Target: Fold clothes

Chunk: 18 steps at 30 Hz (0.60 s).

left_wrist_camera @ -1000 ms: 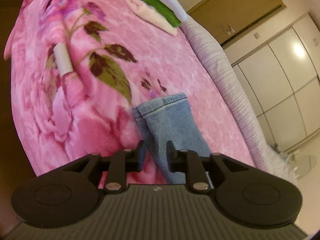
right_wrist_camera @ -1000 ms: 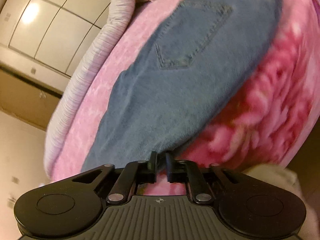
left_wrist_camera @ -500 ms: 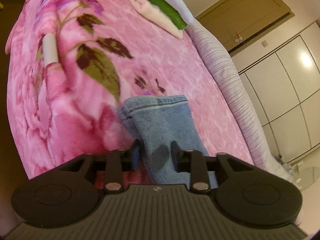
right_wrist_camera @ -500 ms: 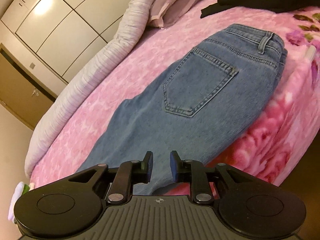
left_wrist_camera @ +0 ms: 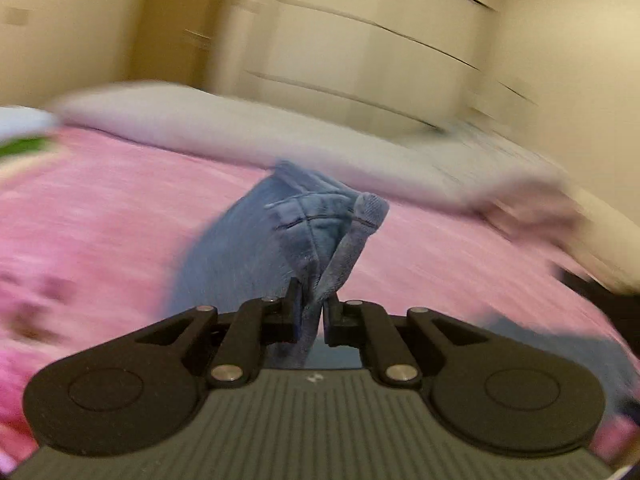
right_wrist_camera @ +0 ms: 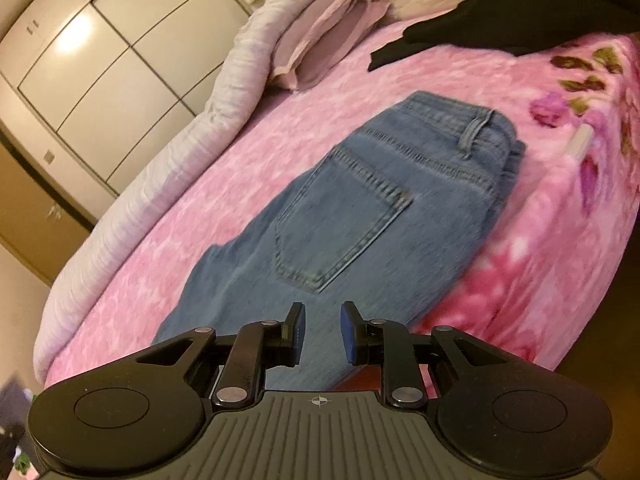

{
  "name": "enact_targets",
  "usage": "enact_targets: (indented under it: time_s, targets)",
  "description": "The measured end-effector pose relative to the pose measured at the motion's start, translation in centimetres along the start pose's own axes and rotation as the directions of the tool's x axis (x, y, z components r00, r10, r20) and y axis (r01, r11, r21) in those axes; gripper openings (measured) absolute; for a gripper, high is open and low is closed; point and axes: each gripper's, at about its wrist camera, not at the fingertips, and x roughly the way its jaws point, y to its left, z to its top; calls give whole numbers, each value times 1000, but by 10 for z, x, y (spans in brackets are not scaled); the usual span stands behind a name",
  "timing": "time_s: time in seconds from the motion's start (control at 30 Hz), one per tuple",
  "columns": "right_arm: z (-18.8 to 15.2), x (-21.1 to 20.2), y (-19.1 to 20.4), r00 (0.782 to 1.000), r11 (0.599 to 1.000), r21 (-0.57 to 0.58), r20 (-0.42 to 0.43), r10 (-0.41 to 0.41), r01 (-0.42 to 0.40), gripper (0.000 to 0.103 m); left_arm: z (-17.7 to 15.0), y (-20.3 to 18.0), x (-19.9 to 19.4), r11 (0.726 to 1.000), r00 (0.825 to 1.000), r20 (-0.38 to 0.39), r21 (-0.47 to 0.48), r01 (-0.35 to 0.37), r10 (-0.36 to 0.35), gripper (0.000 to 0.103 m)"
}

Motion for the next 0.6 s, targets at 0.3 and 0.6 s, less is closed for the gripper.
enact_targets:
  time_s: [0.3,0.6]
  targets:
    - [7,2,-11,1000,1000,-19,-23,-16,15,25,-77,-65,17,987,962,-227,0,158,-154,19]
    - [-28,33,44,961,979,-41,-202,190,-202,35,-45,28,-25,979,976,-197,-198,52,-92,24]
